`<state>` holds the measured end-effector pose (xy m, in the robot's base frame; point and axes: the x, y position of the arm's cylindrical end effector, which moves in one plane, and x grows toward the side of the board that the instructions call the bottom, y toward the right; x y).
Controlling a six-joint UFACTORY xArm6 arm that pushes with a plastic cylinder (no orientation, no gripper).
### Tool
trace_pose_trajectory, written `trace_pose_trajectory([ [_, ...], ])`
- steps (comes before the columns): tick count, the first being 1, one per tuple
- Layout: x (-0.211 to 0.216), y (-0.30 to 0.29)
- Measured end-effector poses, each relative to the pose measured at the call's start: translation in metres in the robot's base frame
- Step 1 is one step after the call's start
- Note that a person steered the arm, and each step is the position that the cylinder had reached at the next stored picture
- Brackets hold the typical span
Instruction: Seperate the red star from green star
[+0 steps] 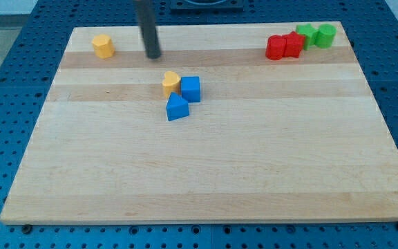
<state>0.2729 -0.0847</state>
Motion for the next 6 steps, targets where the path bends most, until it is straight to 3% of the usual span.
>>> trace_pose_trajectory([
  [1, -0.028, 0.094],
  [3, -0.044, 0.221],
  [5, -0.042, 0.27],
  [6, 0.0, 0.283],
])
